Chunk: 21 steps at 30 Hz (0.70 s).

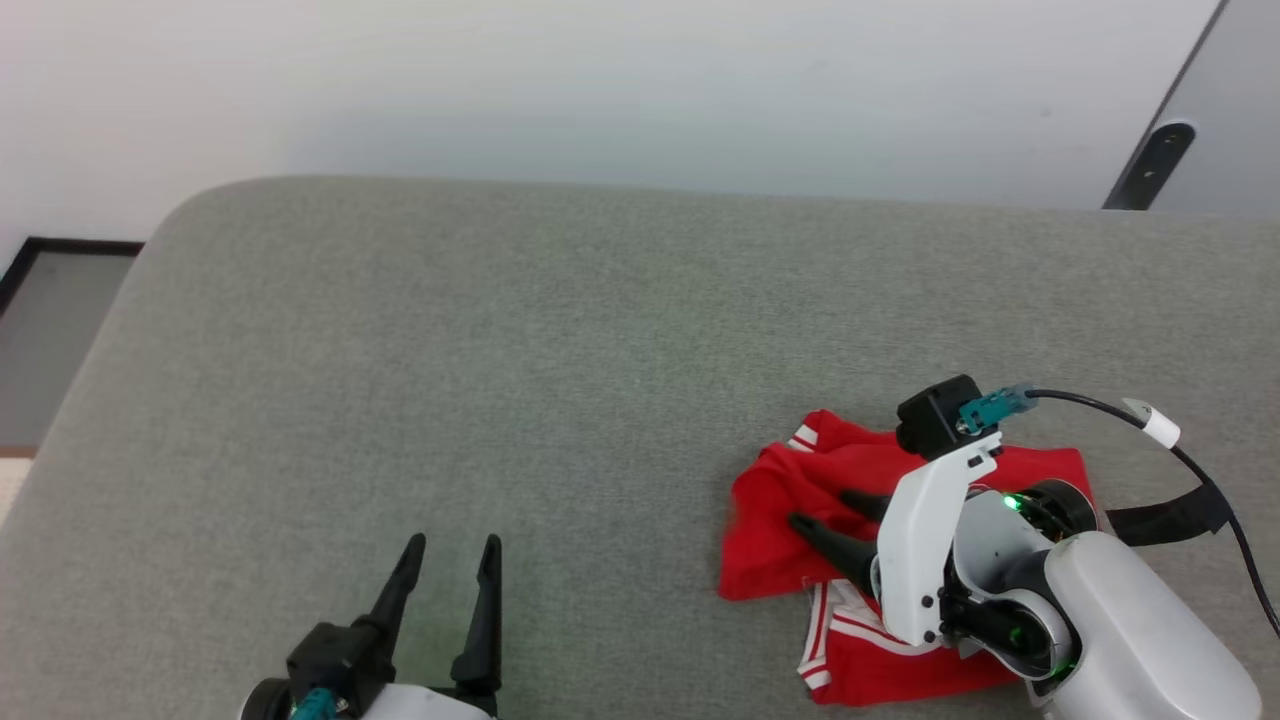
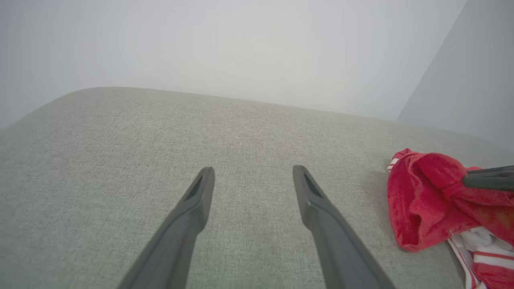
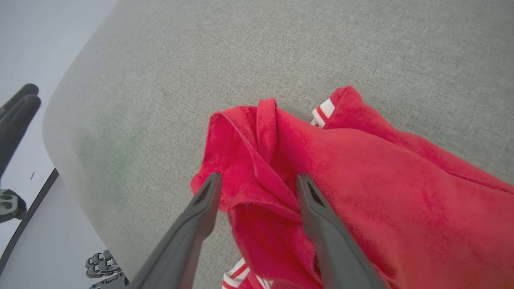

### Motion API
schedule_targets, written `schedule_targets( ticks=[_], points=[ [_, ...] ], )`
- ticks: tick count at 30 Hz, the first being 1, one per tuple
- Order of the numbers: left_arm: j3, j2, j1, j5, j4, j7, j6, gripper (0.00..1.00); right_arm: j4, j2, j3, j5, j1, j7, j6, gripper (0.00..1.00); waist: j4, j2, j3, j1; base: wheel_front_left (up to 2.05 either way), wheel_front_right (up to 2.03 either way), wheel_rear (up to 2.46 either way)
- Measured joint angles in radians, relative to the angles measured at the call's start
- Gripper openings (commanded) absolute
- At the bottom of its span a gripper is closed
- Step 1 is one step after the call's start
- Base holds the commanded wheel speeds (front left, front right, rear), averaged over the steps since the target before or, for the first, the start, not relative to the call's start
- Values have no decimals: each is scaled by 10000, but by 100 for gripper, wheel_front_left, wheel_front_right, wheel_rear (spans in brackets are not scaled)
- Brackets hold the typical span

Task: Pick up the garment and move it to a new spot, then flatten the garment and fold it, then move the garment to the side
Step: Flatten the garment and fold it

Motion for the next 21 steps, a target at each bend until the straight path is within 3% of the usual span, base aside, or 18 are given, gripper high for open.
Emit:
schedule_targets(
  ticks=[11,21],
  points=[
    [222,35,-221,165,291,0,-182,100,-433,-769,-322,535,397,-928,0,100,-600,0,-400,0,0,0,0],
    [111,286,-441,153,807,0,-309,100,380,-1524,-1292,-709,1244,-2941,0,100,-1298,0,-935,0,0,0,0]
  ],
)
